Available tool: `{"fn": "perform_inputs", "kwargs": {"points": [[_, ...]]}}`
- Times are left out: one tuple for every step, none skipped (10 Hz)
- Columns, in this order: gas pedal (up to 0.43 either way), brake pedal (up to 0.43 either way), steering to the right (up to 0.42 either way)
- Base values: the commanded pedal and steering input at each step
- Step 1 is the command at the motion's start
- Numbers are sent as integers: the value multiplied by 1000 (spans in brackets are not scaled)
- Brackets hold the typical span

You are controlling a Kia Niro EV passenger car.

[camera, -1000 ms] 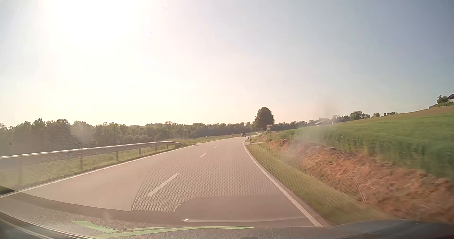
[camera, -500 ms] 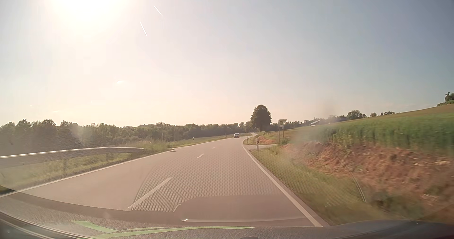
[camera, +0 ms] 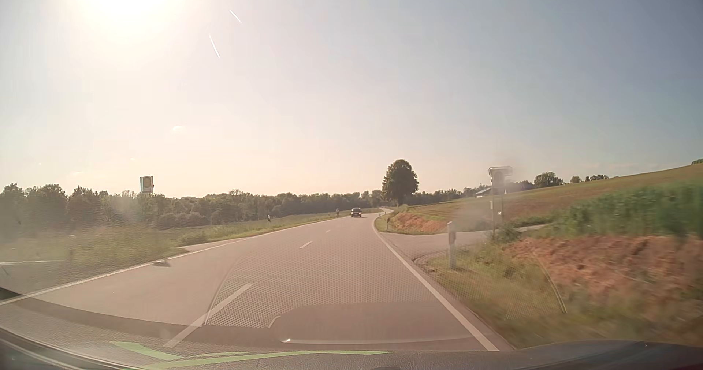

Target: Follow the waypoints while adhering to traffic rules and regulations

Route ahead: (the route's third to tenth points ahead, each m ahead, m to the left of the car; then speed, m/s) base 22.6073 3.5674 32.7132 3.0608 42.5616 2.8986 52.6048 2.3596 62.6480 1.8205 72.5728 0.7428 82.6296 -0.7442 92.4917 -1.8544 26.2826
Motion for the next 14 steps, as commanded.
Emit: {"fn": "perform_inputs", "kwargs": {"points": [[0, 0, 9], [0, 0, 10], [0, 0, 12], [0, 0, 12], [0, 0, 13], [0, 18, 12], [0, 207, 8], [0, 207, 4], [0, 244, 1], [0, 256, -1], [0, 244, -1], [0, 207, 0], [0, 171, 0], [0, 140, 0]]}}
